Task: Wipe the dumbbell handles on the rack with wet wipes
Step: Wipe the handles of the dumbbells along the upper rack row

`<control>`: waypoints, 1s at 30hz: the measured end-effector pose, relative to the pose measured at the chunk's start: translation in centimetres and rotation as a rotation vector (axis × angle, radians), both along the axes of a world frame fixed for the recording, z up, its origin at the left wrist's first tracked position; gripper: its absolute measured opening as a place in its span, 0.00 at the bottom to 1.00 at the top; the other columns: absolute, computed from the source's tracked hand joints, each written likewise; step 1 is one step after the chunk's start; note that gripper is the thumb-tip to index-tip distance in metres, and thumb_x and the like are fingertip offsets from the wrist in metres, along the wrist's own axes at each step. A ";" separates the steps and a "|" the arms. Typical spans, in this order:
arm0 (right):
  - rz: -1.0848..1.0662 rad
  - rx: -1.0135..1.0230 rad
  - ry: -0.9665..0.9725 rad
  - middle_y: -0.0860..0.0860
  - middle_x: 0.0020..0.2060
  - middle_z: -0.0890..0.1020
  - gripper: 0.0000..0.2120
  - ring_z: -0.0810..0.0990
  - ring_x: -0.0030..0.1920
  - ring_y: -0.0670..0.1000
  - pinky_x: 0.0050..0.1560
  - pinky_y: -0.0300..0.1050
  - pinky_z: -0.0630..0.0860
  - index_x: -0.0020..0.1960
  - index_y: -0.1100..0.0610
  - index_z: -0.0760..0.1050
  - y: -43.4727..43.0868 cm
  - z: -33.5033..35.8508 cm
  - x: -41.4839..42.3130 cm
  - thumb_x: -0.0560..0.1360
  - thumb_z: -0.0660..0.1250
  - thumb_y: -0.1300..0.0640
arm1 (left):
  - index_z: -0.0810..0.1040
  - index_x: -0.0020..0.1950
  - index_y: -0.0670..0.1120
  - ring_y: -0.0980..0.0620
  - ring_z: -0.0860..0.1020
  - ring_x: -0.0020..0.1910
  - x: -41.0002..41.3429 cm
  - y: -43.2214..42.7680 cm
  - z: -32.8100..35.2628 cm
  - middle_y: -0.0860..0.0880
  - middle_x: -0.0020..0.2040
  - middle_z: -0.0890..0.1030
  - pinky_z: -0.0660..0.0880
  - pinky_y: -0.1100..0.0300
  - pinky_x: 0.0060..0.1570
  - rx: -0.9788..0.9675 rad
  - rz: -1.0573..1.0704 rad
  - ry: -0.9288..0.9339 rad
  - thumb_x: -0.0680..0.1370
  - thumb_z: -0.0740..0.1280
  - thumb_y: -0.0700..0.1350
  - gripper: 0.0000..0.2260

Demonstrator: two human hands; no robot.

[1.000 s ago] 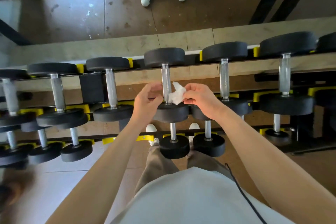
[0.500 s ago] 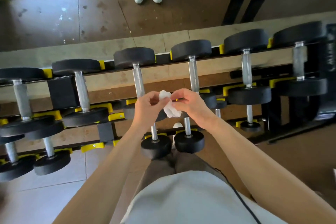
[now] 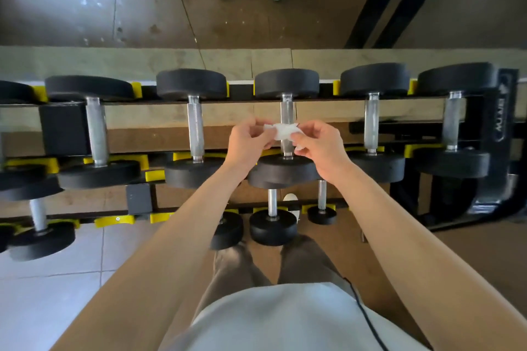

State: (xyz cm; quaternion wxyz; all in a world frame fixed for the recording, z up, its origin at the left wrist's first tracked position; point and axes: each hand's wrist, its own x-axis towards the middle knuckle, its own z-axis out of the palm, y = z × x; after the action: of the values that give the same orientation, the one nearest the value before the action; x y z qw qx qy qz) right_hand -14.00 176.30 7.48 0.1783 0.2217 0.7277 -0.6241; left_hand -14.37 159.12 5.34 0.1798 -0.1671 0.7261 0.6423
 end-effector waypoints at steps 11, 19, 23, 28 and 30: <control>0.234 0.381 0.285 0.44 0.44 0.83 0.06 0.80 0.44 0.40 0.44 0.31 0.77 0.51 0.55 0.82 1.2 -4.4 -3.3 0.75 0.74 0.57 | 0.82 0.51 0.44 0.46 0.84 0.48 -2.7 5.7 -1.4 0.42 0.49 0.85 0.83 0.53 0.52 0.097 0.225 -0.132 0.80 0.65 0.38 0.06; 0.178 0.520 0.372 0.48 0.44 0.85 0.05 0.81 0.45 0.45 0.52 0.48 0.80 0.50 0.55 0.84 1.5 -6.0 -5.2 0.75 0.73 0.57 | 0.84 0.53 0.52 0.57 0.83 0.50 -1.8 4.7 -3.2 0.56 0.47 0.85 0.82 0.49 0.57 -0.141 0.141 -0.055 0.77 0.72 0.41 0.07; 0.369 0.583 0.361 0.51 0.45 0.86 0.05 0.79 0.42 0.43 0.53 0.43 0.78 0.51 0.57 0.85 2.2 -6.2 -1.8 0.76 0.72 0.58 | 0.83 0.57 0.49 0.59 0.83 0.52 -1.7 4.7 -3.1 0.55 0.51 0.85 0.81 0.53 0.58 -0.167 0.101 -0.022 0.78 0.72 0.39 0.10; 0.488 0.500 0.180 0.48 0.46 0.86 0.07 0.81 0.44 0.42 0.55 0.41 0.78 0.51 0.55 0.84 3.3 -4.7 -1.1 0.74 0.75 0.56 | 0.81 0.62 0.47 0.61 0.81 0.54 -1.2 3.5 -2.8 0.55 0.56 0.83 0.78 0.63 0.58 -0.212 -0.123 0.144 0.77 0.72 0.37 0.15; 0.325 0.425 0.187 0.45 0.45 0.84 0.07 0.81 0.45 0.41 0.50 0.37 0.78 0.51 0.55 0.82 2.6 -3.9 -2.3 0.74 0.75 0.55 | 0.81 0.65 0.46 0.58 0.82 0.54 -1.2 3.2 -2.7 0.52 0.57 0.84 0.80 0.61 0.57 -0.172 -0.241 0.209 0.77 0.73 0.39 0.16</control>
State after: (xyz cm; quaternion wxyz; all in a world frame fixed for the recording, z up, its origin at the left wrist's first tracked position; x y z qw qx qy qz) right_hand -16.29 178.94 3.62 0.1575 0.0758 0.8814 -0.4388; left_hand -15.60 162.31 2.65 0.1639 -0.0260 0.8080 0.5654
